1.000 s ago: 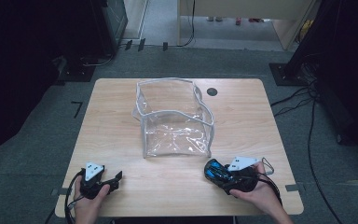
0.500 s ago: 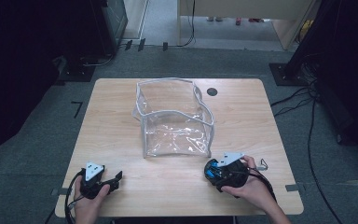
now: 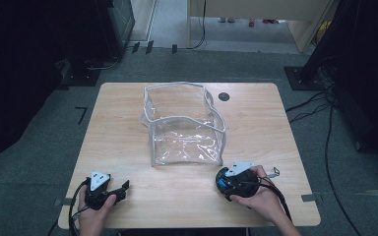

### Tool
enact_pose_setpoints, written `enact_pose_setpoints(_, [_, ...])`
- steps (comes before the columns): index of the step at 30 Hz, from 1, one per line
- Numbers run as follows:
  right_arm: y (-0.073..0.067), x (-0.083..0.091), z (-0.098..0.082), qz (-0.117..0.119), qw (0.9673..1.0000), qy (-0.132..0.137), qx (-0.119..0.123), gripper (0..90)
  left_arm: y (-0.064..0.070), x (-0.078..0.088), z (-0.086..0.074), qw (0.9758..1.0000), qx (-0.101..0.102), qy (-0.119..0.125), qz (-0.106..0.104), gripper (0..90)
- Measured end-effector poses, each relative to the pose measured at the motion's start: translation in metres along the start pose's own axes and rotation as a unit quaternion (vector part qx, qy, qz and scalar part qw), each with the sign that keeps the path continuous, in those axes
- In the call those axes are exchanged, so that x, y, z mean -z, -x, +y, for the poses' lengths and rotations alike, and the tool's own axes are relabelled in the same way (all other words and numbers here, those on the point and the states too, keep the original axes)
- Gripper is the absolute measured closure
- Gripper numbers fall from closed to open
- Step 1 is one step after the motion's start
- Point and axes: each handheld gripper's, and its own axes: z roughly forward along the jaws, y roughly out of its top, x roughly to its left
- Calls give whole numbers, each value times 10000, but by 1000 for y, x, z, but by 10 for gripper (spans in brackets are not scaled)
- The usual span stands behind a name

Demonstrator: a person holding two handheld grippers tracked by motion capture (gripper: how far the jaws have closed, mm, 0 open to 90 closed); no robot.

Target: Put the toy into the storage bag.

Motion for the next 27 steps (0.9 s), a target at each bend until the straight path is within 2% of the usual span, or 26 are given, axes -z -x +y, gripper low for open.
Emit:
enact_pose_setpoints(1, [0, 0, 0, 0, 10000, 0, 0, 258, 0, 0, 0, 10000, 1, 0, -3, 244])
enact_pose_setpoints(5, [4, 13, -2, 59, 9989, 429, -159, 259, 0, 0, 0, 10000, 5, 0, -4, 244])
enact_pose_setpoints(6, [7, 19, -3, 86, 9977, 617, -261, 259, 0, 0, 0, 10000, 5, -4, -4, 244])
enact_pose_setpoints(7, [7, 19, -3, 86, 9977, 617, -261, 259, 0, 0, 0, 10000, 5, -4, -4, 244])
enact_pose_setpoints(12, [12, 31, -1, 213, 9907, 1217, -574, 259, 0, 0, 0, 10000, 8, -5, -8, 244])
enact_pose_setpoints(14, [12, 36, 1, 254, 9877, 1420, -607, 259, 0, 0, 0, 10000, 9, -3, -5, 244])
enact_pose_setpoints(18, [5, 44, 7, 144, 9828, 1744, -587, 259, 0, 0, 0, 10000, 12, -1, -8, 244])
enact_pose_setpoints(23, [1, 63, 21, 79, 9698, 2344, -670, 259, 0, 0, 0, 10000, 14, 2, -6, 244])
enact_pose_setpoints(24, [-1, 67, 24, 72, 9665, 2469, -696, 259, 0, 0, 0, 10000, 12, 1, -4, 244])
enact_pose_setpoints(25, [-4, 74, 31, -5, 9602, 2704, -699, 259, 0, 0, 0, 10000, 10, 2, 1, 245])
enact_pose_setpoints(26, [-4, 74, 31, -5, 9602, 2704, -699, 259, 0, 0, 0, 10000, 10, 3, 3, 245])
enact_pose_setpoints(27, [-6, 78, 35, -31, 9569, 2825, -678, 259, 0, 0, 0, 10000, 7, 2, 3, 245])
